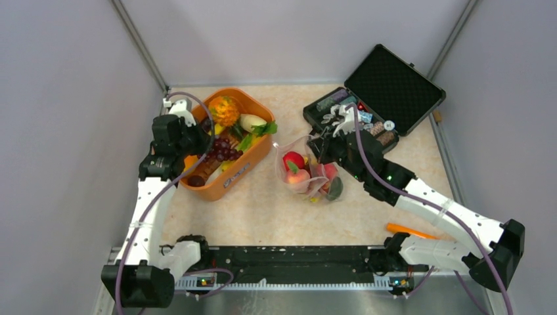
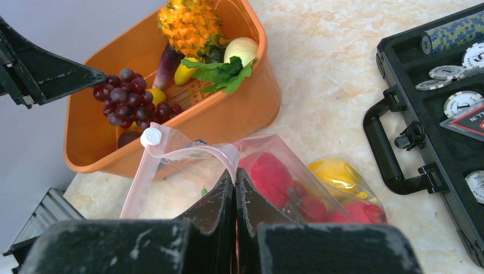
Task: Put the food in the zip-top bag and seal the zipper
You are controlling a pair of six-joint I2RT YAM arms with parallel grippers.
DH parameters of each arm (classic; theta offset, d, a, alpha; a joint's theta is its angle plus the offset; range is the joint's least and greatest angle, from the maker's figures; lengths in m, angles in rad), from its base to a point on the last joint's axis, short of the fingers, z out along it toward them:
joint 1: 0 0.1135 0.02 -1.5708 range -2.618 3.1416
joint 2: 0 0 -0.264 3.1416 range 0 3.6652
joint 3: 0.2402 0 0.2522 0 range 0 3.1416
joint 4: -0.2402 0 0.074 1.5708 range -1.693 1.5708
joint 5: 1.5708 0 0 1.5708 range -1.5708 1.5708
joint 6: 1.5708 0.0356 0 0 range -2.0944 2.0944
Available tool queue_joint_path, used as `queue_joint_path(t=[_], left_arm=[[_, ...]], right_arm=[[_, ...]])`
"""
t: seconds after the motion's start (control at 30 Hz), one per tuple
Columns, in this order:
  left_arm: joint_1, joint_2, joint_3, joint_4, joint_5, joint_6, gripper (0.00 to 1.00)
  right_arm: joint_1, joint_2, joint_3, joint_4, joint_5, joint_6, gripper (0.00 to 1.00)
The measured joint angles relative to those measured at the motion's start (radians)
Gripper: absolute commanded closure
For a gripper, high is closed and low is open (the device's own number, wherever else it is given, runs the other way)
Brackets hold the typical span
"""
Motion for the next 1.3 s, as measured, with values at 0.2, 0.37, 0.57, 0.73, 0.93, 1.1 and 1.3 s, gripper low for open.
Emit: queue_joint_path(t=[0.2, 0.37, 0.57, 0.73, 0.93, 1.1, 1.3], left_arm=[[0.000, 0.005, 0.001, -0.009, 0.099, 0.012, 1.00], [0.000, -0.002, 0.052, -0.029, 0.152, 0.012, 1.00], [0.000, -0.062, 0.129, -0.031, 0.203, 0.010, 1.00], [0.000, -0.079, 0.163, -0.031, 0.261, 0.003, 1.00], [-0.003, -0.079, 0.172, -0.031, 0.358, -0.032, 1.00], [-0.026, -0.080, 0.191, -0.012, 0.440, -0.086, 1.00], [-0.071, -0.094, 0.207, 0.068, 0.540, -0.180, 1.00]], right_arm=[[0.000, -0.005, 0.000, 0.000, -0.007, 0.008, 1.00], [0.000, -0.005, 0.000, 0.000, -0.009, 0.010, 1.00], [0.000, -0.005, 0.000, 0.001, -0.014, 0.016, 1.00], [0.000, -0.005, 0.000, 0.003, -0.016, 0.016, 1.00], [0.000, -0.003, 0.000, 0.007, -0.019, 0.018, 1.00], [0.000, 0.005, 0.000, 0.015, -0.027, 0.019, 1.00], [0.000, 0.023, 0.000, 0.026, -0.033, 0.025, 1.00]])
